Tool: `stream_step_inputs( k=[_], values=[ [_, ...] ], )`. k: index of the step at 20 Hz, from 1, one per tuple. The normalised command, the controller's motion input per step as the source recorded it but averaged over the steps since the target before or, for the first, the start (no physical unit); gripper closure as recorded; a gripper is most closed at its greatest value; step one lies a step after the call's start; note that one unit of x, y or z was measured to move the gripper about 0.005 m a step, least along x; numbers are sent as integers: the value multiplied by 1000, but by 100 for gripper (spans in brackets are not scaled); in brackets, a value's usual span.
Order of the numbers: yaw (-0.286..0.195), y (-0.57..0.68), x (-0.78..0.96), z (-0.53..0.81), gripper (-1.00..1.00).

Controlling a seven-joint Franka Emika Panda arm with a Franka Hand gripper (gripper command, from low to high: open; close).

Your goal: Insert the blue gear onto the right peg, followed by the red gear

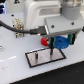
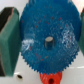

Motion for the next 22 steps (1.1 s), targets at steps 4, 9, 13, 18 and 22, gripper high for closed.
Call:
stream_step_inputs(
  k=[4, 9, 13, 18, 22],
  values=[
    [0, -159, 237, -88, 100],
    [0, -91, 25, 2, 100],
    [0, -38, 45, 239, 100],
    [0, -99, -20, 394, 100],
    [0, -101, 78, 61, 100]
  ],
)
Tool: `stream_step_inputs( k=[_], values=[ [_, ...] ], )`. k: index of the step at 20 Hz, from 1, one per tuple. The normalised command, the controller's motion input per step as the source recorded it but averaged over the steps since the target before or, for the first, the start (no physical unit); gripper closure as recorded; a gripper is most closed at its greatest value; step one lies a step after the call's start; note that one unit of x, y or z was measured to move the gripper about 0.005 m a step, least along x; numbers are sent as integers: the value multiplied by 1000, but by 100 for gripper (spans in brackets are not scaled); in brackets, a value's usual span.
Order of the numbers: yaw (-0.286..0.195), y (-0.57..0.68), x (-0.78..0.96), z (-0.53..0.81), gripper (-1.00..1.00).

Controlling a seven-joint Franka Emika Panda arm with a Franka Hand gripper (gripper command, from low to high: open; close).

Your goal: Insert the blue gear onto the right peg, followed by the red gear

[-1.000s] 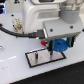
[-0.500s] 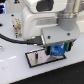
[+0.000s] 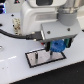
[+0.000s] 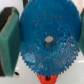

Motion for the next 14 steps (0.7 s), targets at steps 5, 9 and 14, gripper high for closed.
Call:
stream_step_inputs(
  k=[5, 9, 14],
  values=[
    [0, -215, 136, -88, 100],
    [0, -313, 126, -191, 100],
    [0, -113, 53, -126, 100]
  ],
)
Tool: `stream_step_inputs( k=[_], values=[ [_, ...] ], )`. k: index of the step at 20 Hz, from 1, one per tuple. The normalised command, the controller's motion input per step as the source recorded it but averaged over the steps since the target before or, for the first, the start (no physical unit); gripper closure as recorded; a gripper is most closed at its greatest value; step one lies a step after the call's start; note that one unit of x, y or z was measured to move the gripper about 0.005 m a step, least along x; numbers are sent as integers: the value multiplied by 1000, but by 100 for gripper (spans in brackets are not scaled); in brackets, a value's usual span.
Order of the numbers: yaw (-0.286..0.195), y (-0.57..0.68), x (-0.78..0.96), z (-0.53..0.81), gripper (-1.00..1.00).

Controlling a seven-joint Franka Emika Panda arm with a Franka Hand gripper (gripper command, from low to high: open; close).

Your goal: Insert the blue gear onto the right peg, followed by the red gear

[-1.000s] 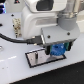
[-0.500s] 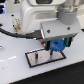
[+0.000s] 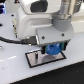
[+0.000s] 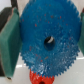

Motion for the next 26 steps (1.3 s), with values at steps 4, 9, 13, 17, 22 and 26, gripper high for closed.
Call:
stream_step_inputs(
  k=[4, 9, 13, 17, 22, 26],
  values=[
    [0, -19, 38, -96, 100],
    [0, -50, 19, 40, 100],
    [0, -89, 29, -14, 100],
    [0, 40, 45, 92, 100],
    [0, -3, 11, 31, 100],
    [0, -103, 38, -134, 100]
  ],
)
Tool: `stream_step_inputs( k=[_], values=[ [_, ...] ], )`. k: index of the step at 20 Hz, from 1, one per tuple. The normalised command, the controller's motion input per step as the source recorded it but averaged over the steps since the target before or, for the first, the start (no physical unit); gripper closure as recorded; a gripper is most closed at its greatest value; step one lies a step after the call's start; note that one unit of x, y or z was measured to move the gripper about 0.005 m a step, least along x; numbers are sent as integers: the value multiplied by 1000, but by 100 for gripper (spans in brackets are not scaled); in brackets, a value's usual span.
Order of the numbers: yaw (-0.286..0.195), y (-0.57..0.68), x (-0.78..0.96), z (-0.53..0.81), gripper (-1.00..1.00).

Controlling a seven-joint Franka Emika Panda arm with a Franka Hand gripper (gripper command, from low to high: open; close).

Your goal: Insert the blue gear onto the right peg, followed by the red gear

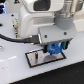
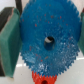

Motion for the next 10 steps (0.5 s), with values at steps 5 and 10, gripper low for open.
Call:
stream_step_inputs(
  k=[5, 10],
  values=[
    [0, -139, 57, -225, 100],
    [0, -90, 112, -309, 100]
  ],
)
